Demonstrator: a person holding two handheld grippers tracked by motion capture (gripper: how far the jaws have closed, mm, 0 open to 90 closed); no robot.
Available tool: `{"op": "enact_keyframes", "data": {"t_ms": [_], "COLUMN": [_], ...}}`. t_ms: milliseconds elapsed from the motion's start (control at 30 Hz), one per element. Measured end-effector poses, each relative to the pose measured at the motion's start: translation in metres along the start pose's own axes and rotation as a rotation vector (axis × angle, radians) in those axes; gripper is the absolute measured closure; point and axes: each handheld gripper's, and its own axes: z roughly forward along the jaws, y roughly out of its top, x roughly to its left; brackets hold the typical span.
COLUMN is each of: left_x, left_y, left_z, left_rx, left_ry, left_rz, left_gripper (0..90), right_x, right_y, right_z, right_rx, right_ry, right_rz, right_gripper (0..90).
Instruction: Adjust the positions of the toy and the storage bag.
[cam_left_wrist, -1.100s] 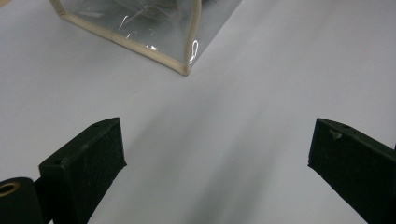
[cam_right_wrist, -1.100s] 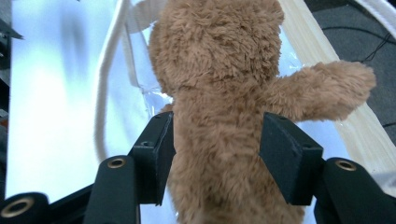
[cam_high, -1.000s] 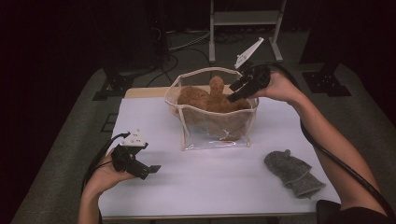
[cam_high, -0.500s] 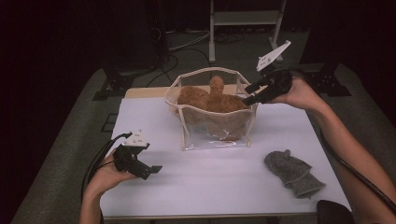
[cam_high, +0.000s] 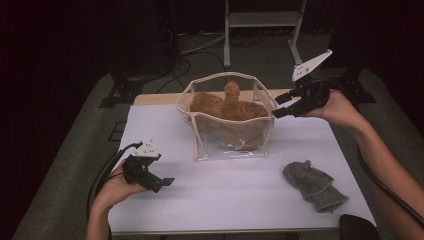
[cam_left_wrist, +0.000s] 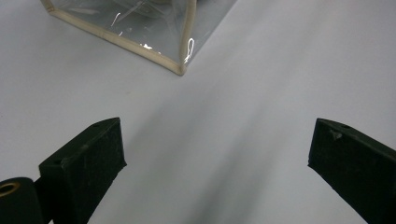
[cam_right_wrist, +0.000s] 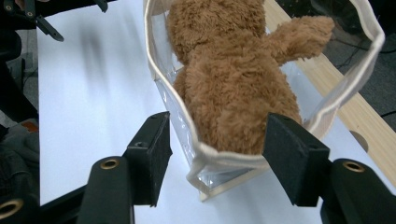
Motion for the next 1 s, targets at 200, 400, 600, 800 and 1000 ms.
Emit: {"op": "enact_keyframes", "data": {"t_ms": [200, 400, 600, 800, 1000], "left_x": [0.0, 0.0, 0.001, 0.001, 0.001], "left_y": [0.0, 0.0, -0.001, -0.001, -0.001], "left_z": [0.0, 0.0, 0.0, 0.002, 0.003], "left_rx": [0.0, 0.001, 0.004, 0.004, 0.008], "left_ry": [0.001, 0.001, 0.001, 0.0, -0.004], "left_rz": [-0.002, -0.003, -0.003, -0.009, -0.009], "left_gripper": [2.8, 2.8, 2.8, 2.9, 2.8], "right_x": [0.001, 0.001, 0.002, 0.002, 0.002], "right_y": [-0.012, -0.024, -0.037, -0.053, -0.065], "right_z": [-0.004, -0.007, -0.008, -0.007, -0.008], "right_rx": [-0.014, -0.019, -0.037, -0.047, -0.056], "right_ry": [-0.002, -0.006, -0.007, -0.002, -0.005], "right_rz": [0.018, 0.041, 0.07, 0.092, 0.109], "right_gripper": [39.4, 38.6, 37.2, 36.7, 35.7]}}
